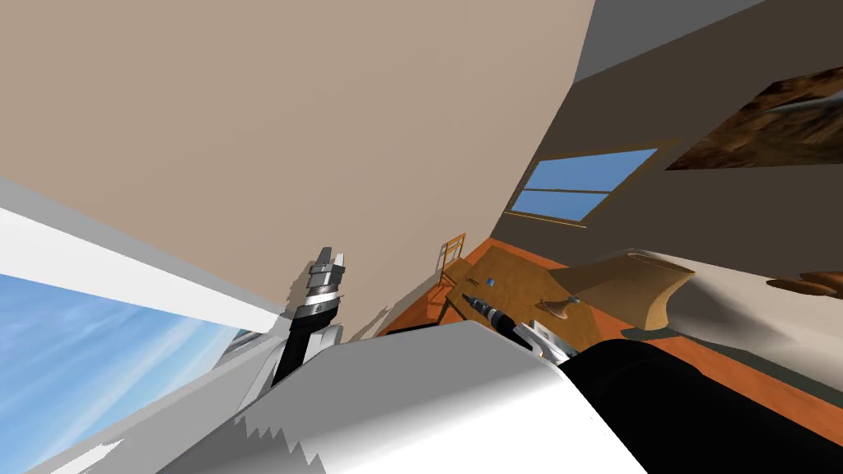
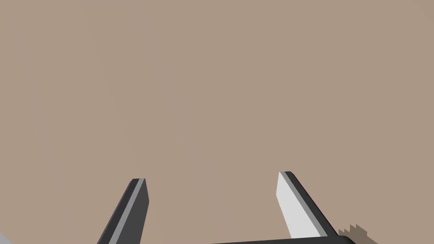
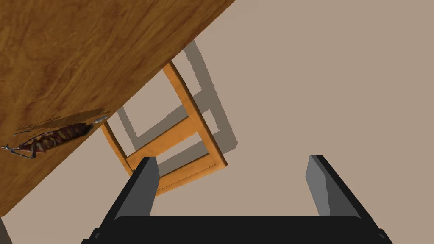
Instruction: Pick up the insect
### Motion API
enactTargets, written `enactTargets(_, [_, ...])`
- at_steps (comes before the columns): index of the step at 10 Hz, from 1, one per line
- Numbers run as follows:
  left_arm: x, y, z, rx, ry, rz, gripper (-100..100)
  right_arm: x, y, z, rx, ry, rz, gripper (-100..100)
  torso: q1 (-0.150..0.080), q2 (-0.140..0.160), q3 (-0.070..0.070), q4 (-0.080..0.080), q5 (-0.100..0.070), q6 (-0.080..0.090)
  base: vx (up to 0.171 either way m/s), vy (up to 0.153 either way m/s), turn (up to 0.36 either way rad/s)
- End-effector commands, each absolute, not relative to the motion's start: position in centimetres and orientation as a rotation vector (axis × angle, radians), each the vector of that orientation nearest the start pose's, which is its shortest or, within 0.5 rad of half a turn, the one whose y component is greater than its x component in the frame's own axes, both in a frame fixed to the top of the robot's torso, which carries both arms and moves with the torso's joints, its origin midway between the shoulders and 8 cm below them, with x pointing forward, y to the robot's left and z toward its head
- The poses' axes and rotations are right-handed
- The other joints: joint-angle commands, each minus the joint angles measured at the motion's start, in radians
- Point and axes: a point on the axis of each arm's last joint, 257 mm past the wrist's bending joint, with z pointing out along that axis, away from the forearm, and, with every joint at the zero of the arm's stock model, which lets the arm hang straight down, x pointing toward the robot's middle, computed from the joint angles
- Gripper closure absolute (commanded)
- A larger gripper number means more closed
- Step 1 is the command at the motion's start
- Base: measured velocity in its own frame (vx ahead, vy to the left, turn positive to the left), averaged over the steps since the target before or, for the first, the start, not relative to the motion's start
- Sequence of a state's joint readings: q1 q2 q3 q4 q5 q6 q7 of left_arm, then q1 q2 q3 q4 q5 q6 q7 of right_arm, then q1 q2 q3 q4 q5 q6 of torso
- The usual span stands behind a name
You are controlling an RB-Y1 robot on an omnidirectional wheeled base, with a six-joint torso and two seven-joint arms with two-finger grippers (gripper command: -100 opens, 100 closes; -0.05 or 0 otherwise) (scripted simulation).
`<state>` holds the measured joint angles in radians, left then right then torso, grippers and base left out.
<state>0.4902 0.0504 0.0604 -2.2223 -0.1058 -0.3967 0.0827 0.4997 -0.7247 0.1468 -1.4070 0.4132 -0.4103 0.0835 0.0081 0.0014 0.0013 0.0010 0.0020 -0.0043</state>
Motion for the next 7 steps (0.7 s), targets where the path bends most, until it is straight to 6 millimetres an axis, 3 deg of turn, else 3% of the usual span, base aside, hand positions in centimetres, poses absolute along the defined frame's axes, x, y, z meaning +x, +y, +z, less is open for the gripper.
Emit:
enactTargets(1, [37.0, 29.3, -1.9, -0.711, 0.787, -1.209, 0, 28.5, -41.3, -43.3, 0.270, 2.142, 0.412, -100, 0.000, 0.000, 0.000, 0.000, 0.000, 0.000, -0.007, -0.002, 0.311])
enactTargets(3, [37.0, 29.3, -1.9, -0.710, 0.786, -1.209, 0, 26.9, -42.9, -45.0, 0.238, 2.207, 0.350, -100, -0.001, 0.000, 0.000, 0.000, 0.000, -0.001, -0.019, -0.029, 0.343])
enactTargets(6, [37.0, 29.3, -1.9, -0.710, 0.787, -1.209, 0, 22.6, -47.7, -48.4, 0.126, 2.370, 0.176, -100, -0.002, 0.000, 0.000, 0.000, 0.000, -0.001, -0.013, -0.043, 0.407])
enactTargets(7, [37.0, 29.3, -1.9, -0.710, 0.787, -1.209, 0, 22.2, -48.1, -48.6, 0.133, 2.378, 0.166, -100, -0.003, -0.001, 0.000, 0.000, 0.000, -0.001, -0.007, -0.044, 0.230])
